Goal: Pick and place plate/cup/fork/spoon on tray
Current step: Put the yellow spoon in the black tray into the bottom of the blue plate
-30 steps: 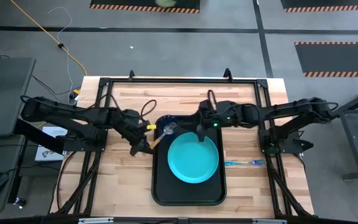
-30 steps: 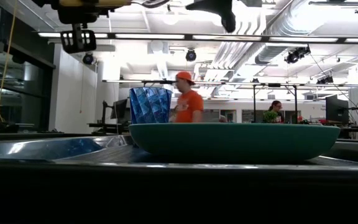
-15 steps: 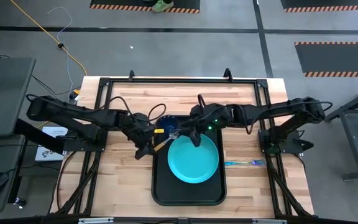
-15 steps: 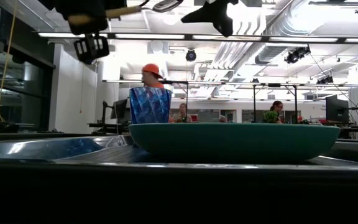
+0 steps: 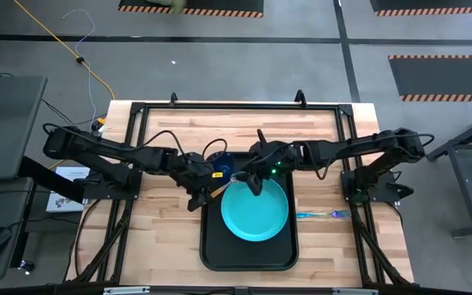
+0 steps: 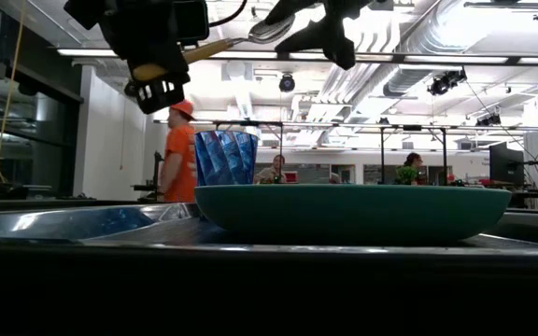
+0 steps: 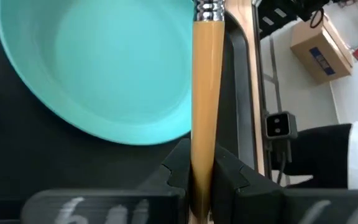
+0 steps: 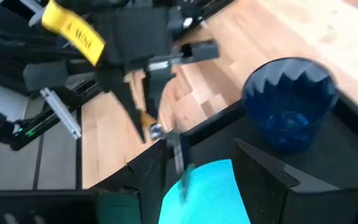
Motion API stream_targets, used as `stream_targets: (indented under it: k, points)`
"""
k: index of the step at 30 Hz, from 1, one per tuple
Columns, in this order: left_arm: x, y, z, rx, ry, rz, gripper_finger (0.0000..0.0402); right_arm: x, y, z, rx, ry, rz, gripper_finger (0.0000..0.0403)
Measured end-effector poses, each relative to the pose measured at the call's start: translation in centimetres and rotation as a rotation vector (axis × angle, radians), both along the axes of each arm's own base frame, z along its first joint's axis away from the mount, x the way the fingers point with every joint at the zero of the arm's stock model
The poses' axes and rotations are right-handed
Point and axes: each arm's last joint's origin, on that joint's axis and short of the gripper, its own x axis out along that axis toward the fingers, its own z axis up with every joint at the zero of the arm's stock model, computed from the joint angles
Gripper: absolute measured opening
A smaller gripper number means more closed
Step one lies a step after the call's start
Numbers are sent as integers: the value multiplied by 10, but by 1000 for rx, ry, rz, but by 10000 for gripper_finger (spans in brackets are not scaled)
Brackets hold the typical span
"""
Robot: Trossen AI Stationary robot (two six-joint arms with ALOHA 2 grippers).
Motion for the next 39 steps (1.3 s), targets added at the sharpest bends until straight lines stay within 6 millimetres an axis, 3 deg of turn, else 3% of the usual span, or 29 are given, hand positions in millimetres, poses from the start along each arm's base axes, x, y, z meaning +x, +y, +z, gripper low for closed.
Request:
stream_targets:
  k: [17,22,25,33,39]
  points:
    - [0,0,-1,12,4,4,18,4,8,-2,-9,-20,-3,103]
    - [0,0,-1,2,8,11,21,4,8,-2,-6,-16,4,49]
    - [0,0,0,1,6,11,50,4,8,-3,-2,-13,11,9]
    - [0,6,4,29,-23,11,147,-7,7,0,2,47,24,3]
    - [4,22,44,101,-142,-9,202,-44,6,16,25,164,9,1]
